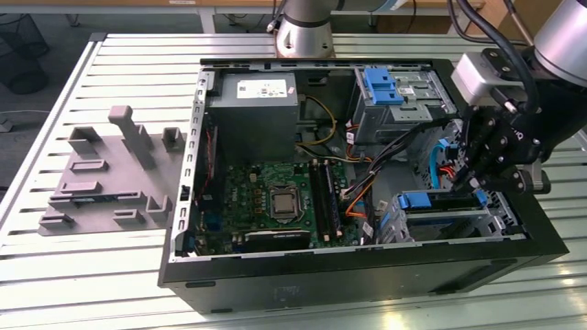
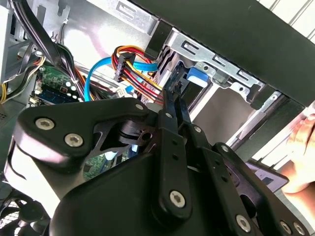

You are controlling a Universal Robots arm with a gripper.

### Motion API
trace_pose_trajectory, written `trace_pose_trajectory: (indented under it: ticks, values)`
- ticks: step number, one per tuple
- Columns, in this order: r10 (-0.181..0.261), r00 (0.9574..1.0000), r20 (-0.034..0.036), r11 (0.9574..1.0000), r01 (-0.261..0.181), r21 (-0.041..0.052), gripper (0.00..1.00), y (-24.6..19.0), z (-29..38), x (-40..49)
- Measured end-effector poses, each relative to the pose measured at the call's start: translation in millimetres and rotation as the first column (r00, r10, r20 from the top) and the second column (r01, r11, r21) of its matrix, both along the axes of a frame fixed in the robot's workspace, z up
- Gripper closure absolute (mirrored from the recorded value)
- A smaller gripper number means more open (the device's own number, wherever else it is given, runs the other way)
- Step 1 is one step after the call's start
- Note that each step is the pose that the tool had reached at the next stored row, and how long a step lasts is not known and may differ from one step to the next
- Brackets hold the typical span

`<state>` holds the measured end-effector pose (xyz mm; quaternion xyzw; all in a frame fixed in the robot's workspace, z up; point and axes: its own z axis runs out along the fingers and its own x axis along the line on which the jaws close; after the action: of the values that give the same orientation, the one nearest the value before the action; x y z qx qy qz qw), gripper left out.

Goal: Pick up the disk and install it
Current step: 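Insert the first disk wire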

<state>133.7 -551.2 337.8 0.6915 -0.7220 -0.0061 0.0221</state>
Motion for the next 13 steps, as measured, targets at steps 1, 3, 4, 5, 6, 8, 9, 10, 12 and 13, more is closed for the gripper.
trace_pose_trajectory:
  ticks: [1,3,4,5,6,8,9,10,12,13]
  values:
    - [0.004,1.0000,-0.0001,1.0000,-0.004,0.0001,0.84,-0.2,-0.2,0.0]
    - [0.009,1.0000,-0.0001,1.0000,-0.009,0.0000,0.84,-0.9,-0.3,0.0]
    - [0.010,1.0000,0.0000,1.0000,-0.010,-0.0001,0.84,-1.3,-0.3,0.1]
    - [0.010,1.0000,-0.0001,1.0000,-0.010,0.0000,0.84,-2.1,-0.3,0.1]
    - [0.010,1.0000,-0.0002,1.0000,-0.010,0.0000,0.84,-2.5,-0.4,0.2]
    - [0.010,1.0000,-0.0003,1.0000,-0.010,-0.0001,0.84,-2.5,-0.5,0.2]
    - [0.010,1.0000,-0.0003,1.0000,-0.010,-0.0001,0.84,-2.5,-0.8,0.2]
    - [0.010,1.0000,-0.0003,1.0000,-0.010,-0.0001,0.84,-2.5,-1.0,0.2]
    - [0.010,1.0000,-0.0005,1.0000,-0.010,0.0000,0.84,-2.5,-1.5,0.5]
    - [0.010,1.0000,-0.0006,1.0000,-0.010,0.0001,0.84,-2.5,-1.9,0.6]
